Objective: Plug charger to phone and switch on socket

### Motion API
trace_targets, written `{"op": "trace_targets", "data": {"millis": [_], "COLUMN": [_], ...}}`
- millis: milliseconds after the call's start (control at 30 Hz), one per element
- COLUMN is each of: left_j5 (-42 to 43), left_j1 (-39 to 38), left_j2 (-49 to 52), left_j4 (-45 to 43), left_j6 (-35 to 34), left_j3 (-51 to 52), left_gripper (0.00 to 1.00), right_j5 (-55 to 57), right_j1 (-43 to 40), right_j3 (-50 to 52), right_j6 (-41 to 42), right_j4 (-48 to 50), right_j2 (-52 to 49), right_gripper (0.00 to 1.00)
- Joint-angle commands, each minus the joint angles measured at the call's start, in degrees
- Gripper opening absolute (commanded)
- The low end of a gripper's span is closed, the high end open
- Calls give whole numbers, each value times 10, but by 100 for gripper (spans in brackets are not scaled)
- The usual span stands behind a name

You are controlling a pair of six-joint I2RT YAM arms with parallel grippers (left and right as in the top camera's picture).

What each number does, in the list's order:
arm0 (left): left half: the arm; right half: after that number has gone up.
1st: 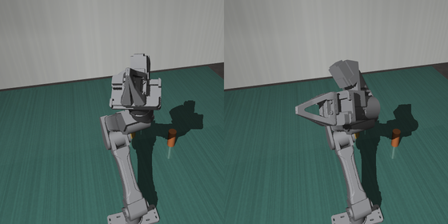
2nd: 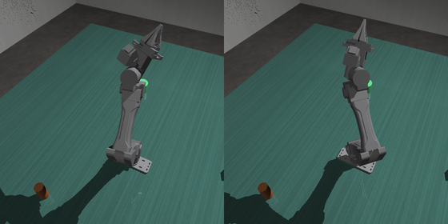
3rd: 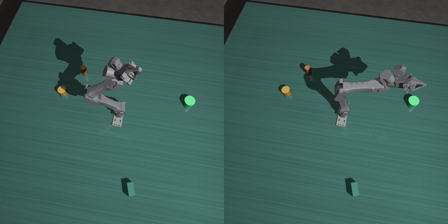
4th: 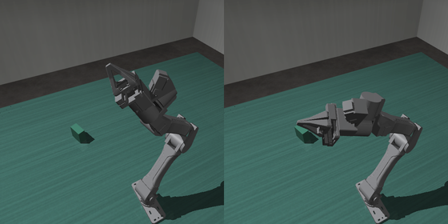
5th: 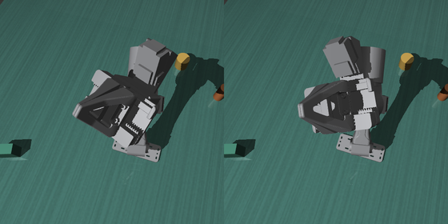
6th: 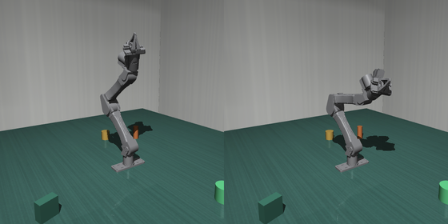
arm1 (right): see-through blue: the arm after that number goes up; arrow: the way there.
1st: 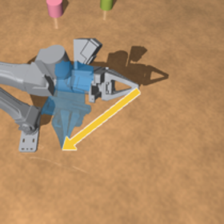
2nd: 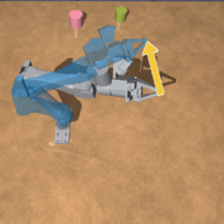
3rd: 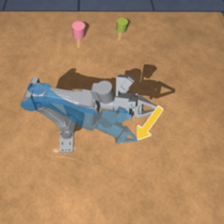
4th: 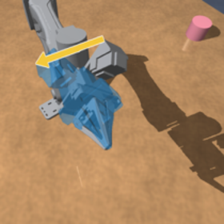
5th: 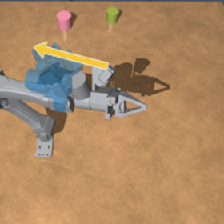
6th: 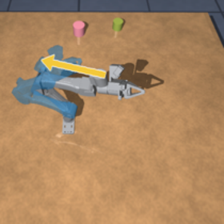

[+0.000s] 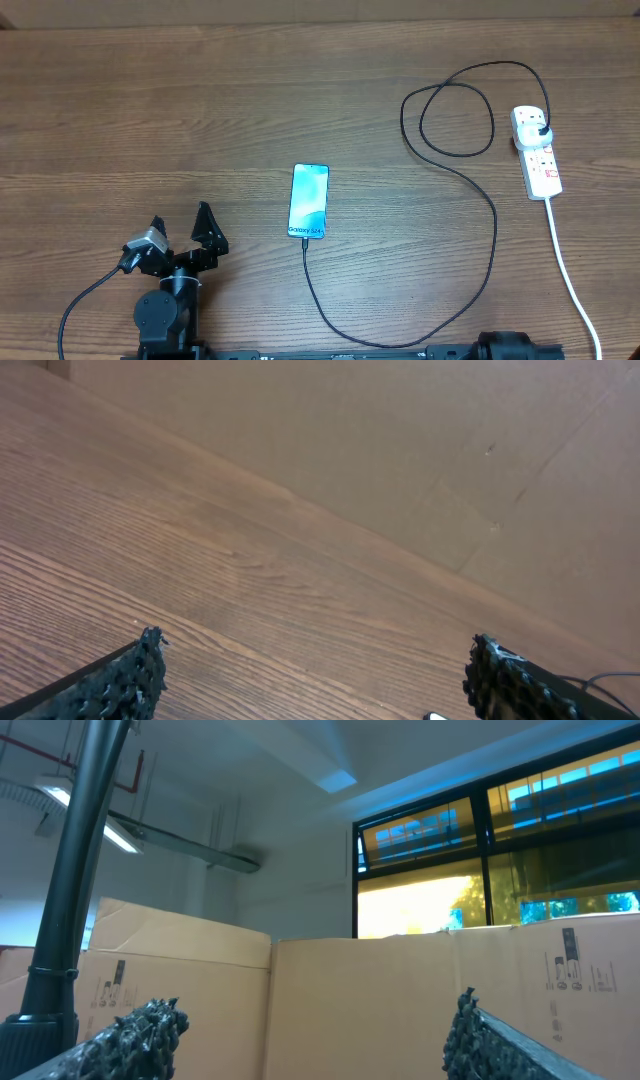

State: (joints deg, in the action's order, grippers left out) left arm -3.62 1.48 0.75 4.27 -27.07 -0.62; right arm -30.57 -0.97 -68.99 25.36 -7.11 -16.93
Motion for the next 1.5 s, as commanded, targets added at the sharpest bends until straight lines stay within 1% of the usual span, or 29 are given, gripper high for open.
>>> {"op": "trace_targets", "data": {"millis": [0,133,333,433,500,633,700,867,967,1267,1367,1467], "left_j5": [3,3,1,-9,-5,35,48,47,48,47,47,47], "left_j1": [-3,-3,-3,-3,-3,-3,-3,-3,-3,-3,-3,-3], "left_j2": [-5,-5,-5,-5,-5,-5,-5,-5,-5,-5,-5,-5], "left_j4": [-2,-2,-2,-2,-2,1,2,2,2,2,2,2], "left_j6": [2,3,3,9,51,185,214,215,202,202,202,202], "left_j3": [3,3,3,3,3,3,3,3,3,3,3,3], "left_gripper": [100,100,100,100,99,100,100,100,99,99,99,100], "right_j5": [10,10,16,31,36,36,35,35,35,38,64,121], "right_j1": [4,4,4,4,4,4,4,4,4,4,4,4], "right_j3": [-9,-13,-52,-70,-78,-80,-80,-80,-80,-80,-80,-74], "right_j6": [-4,-7,-72,-79,-79,-79,-79,-79,-79,-79,-79,-79], "right_j4": [0,-4,-56,-78,-87,-91,-91,-91,-91,-91,-96,-94], "right_j2": [6,6,6,6,6,6,6,6,6,6,6,6], "right_gripper": [88,89,89,89,89,89,89,89,89,89,89,89]}}
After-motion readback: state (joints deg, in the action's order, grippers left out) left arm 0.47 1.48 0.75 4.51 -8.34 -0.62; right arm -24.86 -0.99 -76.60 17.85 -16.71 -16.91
